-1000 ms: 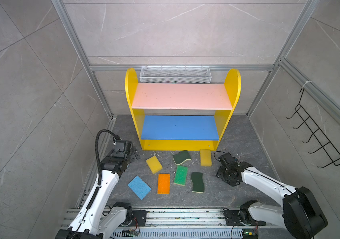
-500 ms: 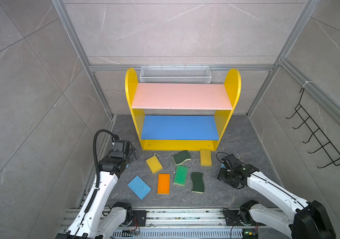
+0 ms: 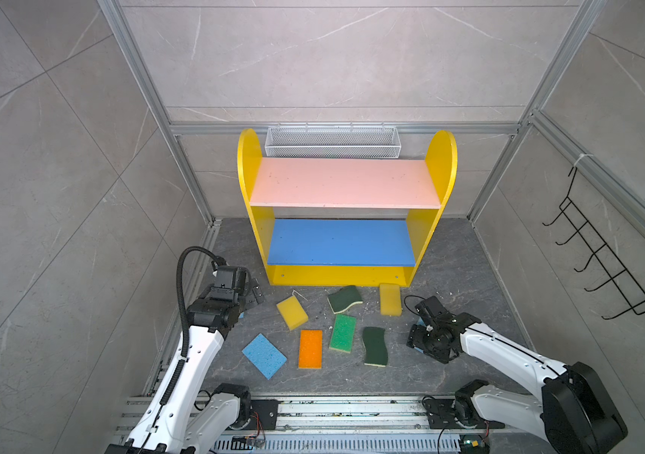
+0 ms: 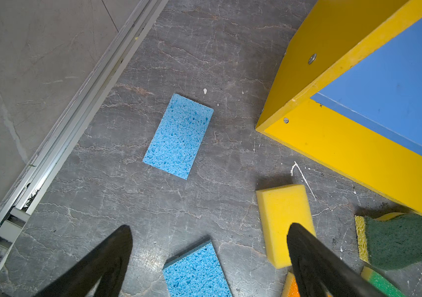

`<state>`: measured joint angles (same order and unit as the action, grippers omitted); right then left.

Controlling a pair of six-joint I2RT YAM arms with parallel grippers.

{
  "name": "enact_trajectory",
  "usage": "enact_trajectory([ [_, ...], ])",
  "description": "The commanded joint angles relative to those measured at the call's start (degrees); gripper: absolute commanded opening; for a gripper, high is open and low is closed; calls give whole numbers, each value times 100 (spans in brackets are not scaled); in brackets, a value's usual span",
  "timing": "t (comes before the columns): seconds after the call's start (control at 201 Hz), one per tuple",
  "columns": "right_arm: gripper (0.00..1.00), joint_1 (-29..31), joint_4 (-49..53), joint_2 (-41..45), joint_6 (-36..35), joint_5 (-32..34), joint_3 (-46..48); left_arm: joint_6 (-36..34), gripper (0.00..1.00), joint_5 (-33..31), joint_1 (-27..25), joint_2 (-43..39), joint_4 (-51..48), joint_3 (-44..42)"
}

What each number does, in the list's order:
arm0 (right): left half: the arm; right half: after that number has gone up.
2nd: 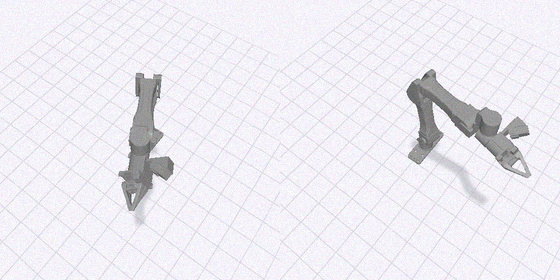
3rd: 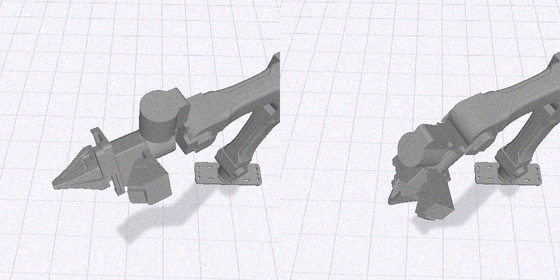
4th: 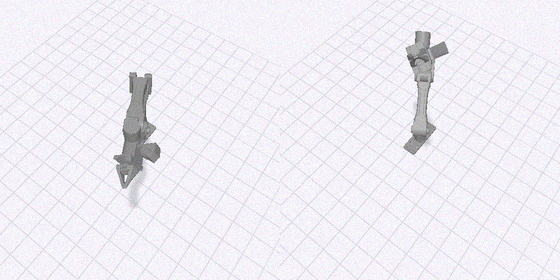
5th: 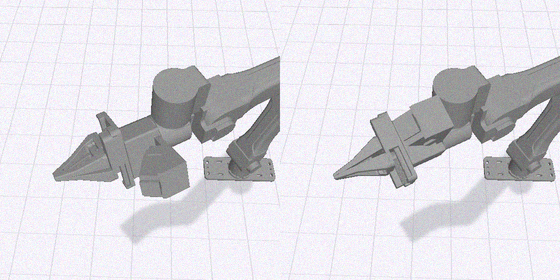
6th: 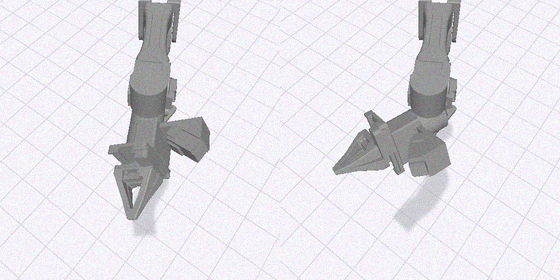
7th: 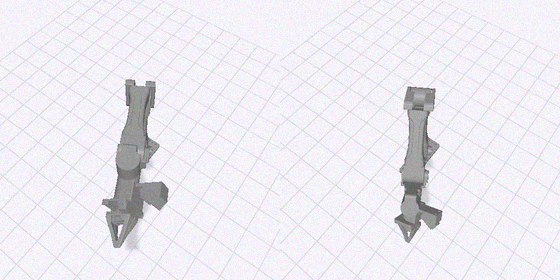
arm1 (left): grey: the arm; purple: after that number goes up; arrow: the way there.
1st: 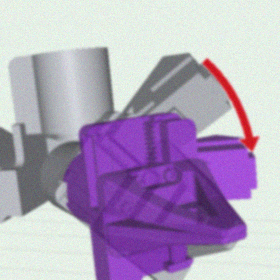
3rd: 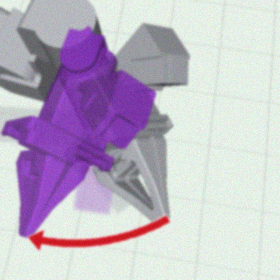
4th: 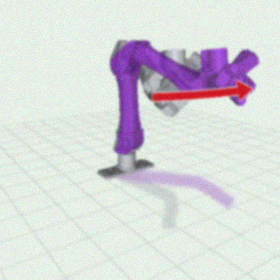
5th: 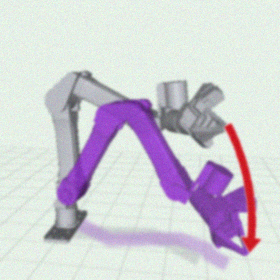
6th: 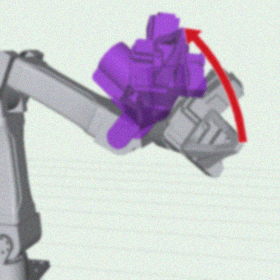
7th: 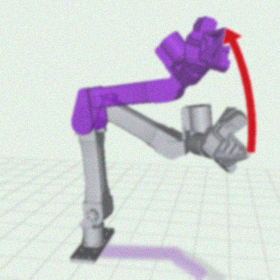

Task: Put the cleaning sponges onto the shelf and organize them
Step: 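Lift the light blue sponge off the table with the right gripper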

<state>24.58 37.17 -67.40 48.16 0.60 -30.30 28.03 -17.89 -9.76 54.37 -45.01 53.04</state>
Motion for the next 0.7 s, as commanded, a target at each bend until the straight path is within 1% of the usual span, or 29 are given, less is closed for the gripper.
enact_trajectory([
  [0.0,83,3,-53,-238,-35,175,60,-87,96,-61,-17,21,-86,168],
  [0.244,89,3,61,-540,147,477,-194,-87,97,-57,-17,150,-78,196],
  [0.329,95,3,139,-591,180,604,-288,-87,97,-48,-17,209,-69,190],
  [0.423,99,-11,176,-574,142,711,-378,-87,97,-43,-17,288,-60,178],
  [0.543,99,2,160,-695,44,716,-450,-82,97,-37,-17,393,-34,172],
  [0.697,96,2,-37,-882,129,619,-364,-55,97,40,-13,487,17,167],
])
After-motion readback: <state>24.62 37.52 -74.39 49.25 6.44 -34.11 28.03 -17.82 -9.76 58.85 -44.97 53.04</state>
